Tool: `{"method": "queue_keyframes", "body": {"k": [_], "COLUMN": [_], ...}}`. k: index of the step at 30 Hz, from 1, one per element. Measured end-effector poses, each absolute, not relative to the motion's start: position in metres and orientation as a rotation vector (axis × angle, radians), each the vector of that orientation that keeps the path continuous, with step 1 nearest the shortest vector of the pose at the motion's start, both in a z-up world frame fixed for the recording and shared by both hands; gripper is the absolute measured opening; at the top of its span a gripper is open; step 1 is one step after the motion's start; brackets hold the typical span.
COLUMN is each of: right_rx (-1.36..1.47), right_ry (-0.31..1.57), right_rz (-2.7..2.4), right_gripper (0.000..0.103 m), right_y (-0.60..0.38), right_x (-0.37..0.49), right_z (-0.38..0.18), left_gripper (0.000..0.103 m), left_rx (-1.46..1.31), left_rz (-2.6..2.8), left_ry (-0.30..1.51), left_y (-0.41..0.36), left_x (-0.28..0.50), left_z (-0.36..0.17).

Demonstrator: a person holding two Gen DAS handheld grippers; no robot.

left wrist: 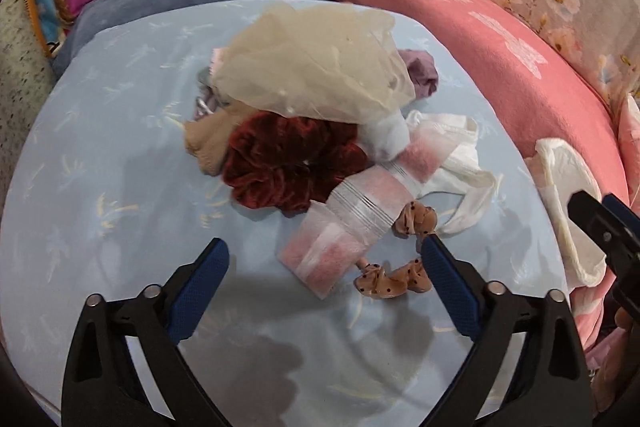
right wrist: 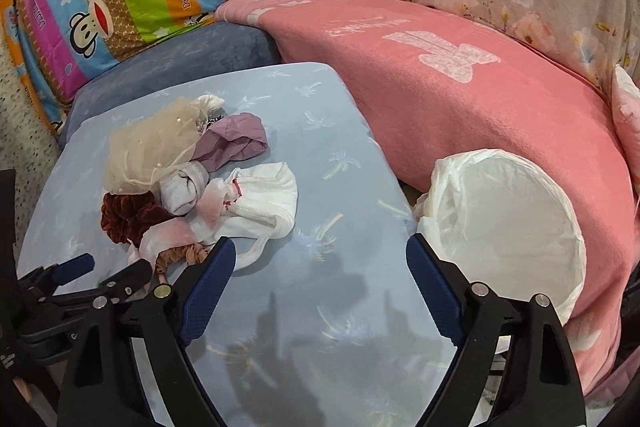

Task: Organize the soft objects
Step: 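Grasp the pink-white packet with the left gripper while the right gripper grasps the white cloth, then carry both items over the white bin and open both grippers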

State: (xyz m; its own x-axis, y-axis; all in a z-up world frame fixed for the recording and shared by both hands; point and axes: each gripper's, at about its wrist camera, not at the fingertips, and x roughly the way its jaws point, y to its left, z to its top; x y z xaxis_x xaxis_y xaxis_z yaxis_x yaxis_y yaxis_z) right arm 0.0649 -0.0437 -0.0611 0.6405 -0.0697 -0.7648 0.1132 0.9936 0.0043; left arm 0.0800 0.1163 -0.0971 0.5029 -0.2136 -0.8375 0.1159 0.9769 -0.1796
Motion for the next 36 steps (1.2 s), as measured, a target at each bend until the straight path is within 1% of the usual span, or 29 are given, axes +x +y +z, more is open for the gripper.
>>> {"method": "queue_keyframes", "body": {"k": [1, 2, 4, 5, 6, 7, 8, 9, 10, 11, 12, 13, 15, 18, 23, 32, 36], "right_rx": [0.055, 0.057, 0.069, 0.077, 0.085, 0.089, 0.091, 0.092, 0.092, 0.093, 0.094, 0.095, 0.092, 0.095, 0.097, 0.094, 0.106], "right_ry": [0.877, 0.887, 0.908, 0.917, 0.931, 0.94, 0.95, 0.96, 0.97, 0.977, 0.986, 0.992, 1.01, 1.013, 0.955, 0.795, 0.748], "right_rz": [-0.094, -0.086, -0.065, -0.055, -0.044, -0.039, -0.033, -0.028, -0.023, -0.019, -0.017, -0.013, -0.011, -0.012, -0.023, -0.064, -0.085], "right_gripper": [0.077, 0.072, 0.069, 0.065, 0.061, 0.06, 0.055, 0.049, 0.046, 0.041, 0.034, 0.03, 0.015, 0.007, 0.005, 0.004, 0.004], "right_y": [-0.042, -0.041, -0.038, -0.037, -0.035, -0.034, -0.033, -0.031, -0.029, -0.028, -0.026, -0.025, -0.024, -0.024, -0.029, -0.051, -0.068], "right_x": [0.069, 0.073, 0.082, 0.086, 0.091, 0.095, 0.099, 0.104, 0.108, 0.111, 0.116, 0.118, 0.122, 0.122, 0.112, 0.079, 0.063], "right_z": [-0.065, -0.069, -0.076, -0.08, -0.086, -0.09, -0.094, -0.099, -0.103, -0.107, -0.112, -0.115, -0.122, -0.124, -0.104, -0.032, -0.005], "left_gripper": [0.081, 0.078, 0.068, 0.066, 0.06, 0.056, 0.052, 0.045, 0.039, 0.036, 0.029, 0.025, 0.023, 0.02, 0.018, 0.016, 0.017], "left_rx": [-0.1, -0.103, -0.122, -0.129, -0.134, -0.137, -0.139, -0.14, -0.139, -0.138, -0.139, -0.138, -0.141, -0.146, -0.141, -0.11, -0.092], "left_rz": [-0.208, -0.218, -0.228, -0.231, -0.237, -0.245, -0.252, -0.258, -0.265, -0.268, -0.273, -0.278, -0.283, -0.288, -0.28, -0.315, -0.337], "left_ry": [1.031, 1.038, 1.055, 1.058, 1.062, 1.067, 1.071, 1.073, 1.074, 1.075, 1.075, 1.076, 1.069, 1.055, 1.015, 0.909, 0.877], "left_y": [0.116, 0.116, 0.118, 0.12, 0.121, 0.122, 0.122, 0.123, 0.123, 0.123, 0.123, 0.122, 0.124, 0.125, 0.124, 0.109, 0.102], "left_x": [0.082, 0.084, 0.087, 0.087, 0.088, 0.089, 0.09, 0.09, 0.09, 0.091, 0.091, 0.092, 0.091, 0.09, 0.087, 0.077, 0.072], "left_z": [-0.1, -0.102, -0.105, -0.106, -0.106, -0.106, -0.106, -0.106, -0.106, -0.106, -0.105, -0.104, -0.101, -0.093, -0.078, -0.034, -0.024]}}
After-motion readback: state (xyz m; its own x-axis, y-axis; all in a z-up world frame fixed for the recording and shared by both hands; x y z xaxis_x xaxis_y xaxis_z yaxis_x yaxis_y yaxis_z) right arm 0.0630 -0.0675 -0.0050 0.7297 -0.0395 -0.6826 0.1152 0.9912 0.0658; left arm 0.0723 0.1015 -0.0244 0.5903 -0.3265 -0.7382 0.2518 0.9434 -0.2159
